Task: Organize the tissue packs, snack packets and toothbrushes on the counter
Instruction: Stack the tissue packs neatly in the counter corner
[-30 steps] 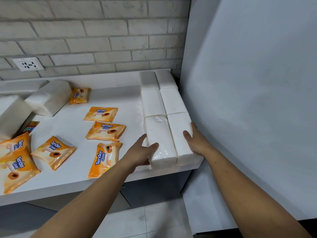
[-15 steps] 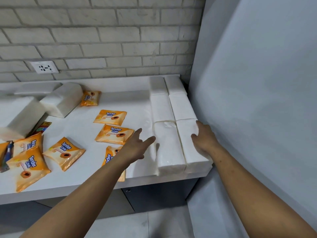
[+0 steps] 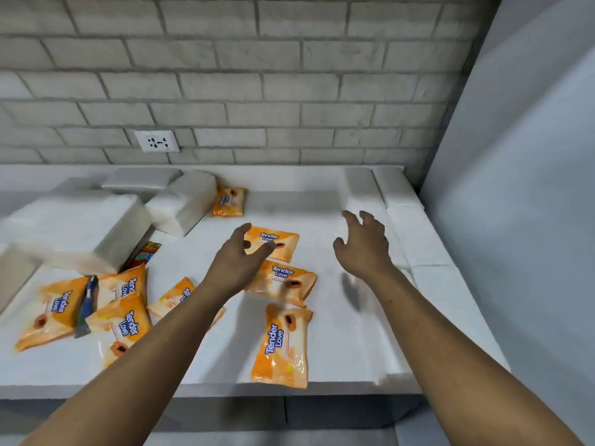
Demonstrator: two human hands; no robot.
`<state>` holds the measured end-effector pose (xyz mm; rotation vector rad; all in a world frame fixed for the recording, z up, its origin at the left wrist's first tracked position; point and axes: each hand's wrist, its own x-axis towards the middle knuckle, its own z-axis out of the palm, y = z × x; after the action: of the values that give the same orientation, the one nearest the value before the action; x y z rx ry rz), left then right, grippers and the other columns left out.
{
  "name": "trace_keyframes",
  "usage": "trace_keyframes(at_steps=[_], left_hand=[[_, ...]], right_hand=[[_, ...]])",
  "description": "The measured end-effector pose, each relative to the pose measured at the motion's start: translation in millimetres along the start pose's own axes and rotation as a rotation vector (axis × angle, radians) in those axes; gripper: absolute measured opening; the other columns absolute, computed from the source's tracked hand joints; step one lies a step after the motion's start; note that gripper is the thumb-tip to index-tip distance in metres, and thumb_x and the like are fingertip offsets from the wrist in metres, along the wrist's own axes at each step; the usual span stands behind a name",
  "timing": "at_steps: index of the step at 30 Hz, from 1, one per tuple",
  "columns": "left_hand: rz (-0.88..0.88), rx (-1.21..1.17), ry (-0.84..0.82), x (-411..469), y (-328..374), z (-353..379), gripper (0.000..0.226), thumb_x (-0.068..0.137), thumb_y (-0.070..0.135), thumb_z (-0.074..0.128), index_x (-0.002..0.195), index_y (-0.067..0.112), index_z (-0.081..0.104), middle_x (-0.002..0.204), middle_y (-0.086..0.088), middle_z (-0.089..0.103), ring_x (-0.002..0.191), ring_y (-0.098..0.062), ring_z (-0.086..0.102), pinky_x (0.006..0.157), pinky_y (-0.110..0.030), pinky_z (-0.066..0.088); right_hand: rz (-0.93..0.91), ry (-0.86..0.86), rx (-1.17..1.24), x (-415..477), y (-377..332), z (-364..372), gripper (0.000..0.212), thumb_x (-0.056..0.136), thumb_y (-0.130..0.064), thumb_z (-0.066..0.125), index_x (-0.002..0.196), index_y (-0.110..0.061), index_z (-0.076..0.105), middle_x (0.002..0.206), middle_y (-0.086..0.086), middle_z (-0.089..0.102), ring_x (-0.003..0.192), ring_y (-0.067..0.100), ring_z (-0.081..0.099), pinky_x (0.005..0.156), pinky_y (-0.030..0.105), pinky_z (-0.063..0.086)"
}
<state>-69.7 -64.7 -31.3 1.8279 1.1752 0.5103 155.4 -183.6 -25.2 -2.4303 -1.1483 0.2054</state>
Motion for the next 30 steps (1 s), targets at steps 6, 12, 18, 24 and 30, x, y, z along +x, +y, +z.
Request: trace_keyframes(at_steps=[6, 12, 18, 24, 30], left_hand=[[-0.011, 0.017, 0.068, 57, -37, -95, 0.074, 0.092, 0.062, 0.065, 0.155, 0.036, 0.037, 0.143, -0.005, 0.055, 0.12, -0.029, 0.063, 0.105, -0.05, 0.052], [-0.05, 0.025, 0.118, 109, -66, -176, 0.079, 0.089, 0.063, 0.067, 0.157, 0.034, 0.037, 0.146, -0.004, 0.054, 0.124, -0.03, 0.061, 0.102, -0.046, 0.054], [-0.042, 0.076, 0.159, 158, -86, -217, 0.074, 0.094, 0.051, 0.068, 0.157, 0.026, 0.039, 0.148, -0.006, 0.055, 0.132, -0.026, 0.056, 0.101, -0.037, 0.047], [-0.069, 0.086, 0.145, 206, -96, -231, 0.071, 0.097, 0.043, 0.068, 0.158, 0.023, 0.037, 0.143, -0.009, 0.059, 0.136, -0.024, 0.052, 0.097, -0.029, 0.038], [-0.081, 0.202, 0.05, 238, -108, -232, 0.068, 0.099, 0.043, 0.065, 0.158, 0.022, 0.039, 0.147, -0.012, 0.058, 0.136, -0.026, 0.053, 0.098, -0.029, 0.04]], right_hand=[[-0.081, -0.064, 0.02, 50, -104, 55, 0.065, 0.098, -0.032, 0.054, 0.158, -0.026, 0.031, 0.163, 0.011, 0.025, 0.15, 0.036, 0.018, 0.116, 0.05, 0.032], [-0.096, -0.115, 0.106, 92, -189, 105, 0.065, 0.099, -0.032, 0.054, 0.159, -0.026, 0.028, 0.164, 0.011, 0.023, 0.151, 0.035, 0.017, 0.117, 0.05, 0.033], [-0.112, -0.171, 0.212, 124, -245, 147, 0.07, 0.088, -0.04, 0.048, 0.154, -0.023, 0.033, 0.15, 0.013, 0.041, 0.14, 0.039, 0.033, 0.113, 0.049, 0.036], [-0.106, -0.274, 0.316, 168, -278, 189, 0.073, 0.082, -0.043, 0.046, 0.151, -0.024, 0.035, 0.143, 0.017, 0.045, 0.131, 0.042, 0.043, 0.108, 0.05, 0.042], [-0.024, -0.392, 0.41, 195, -296, 226, 0.078, 0.081, -0.047, 0.046, 0.15, -0.013, 0.035, 0.139, 0.014, 0.055, 0.126, 0.034, 0.054, 0.1, 0.043, 0.049]])
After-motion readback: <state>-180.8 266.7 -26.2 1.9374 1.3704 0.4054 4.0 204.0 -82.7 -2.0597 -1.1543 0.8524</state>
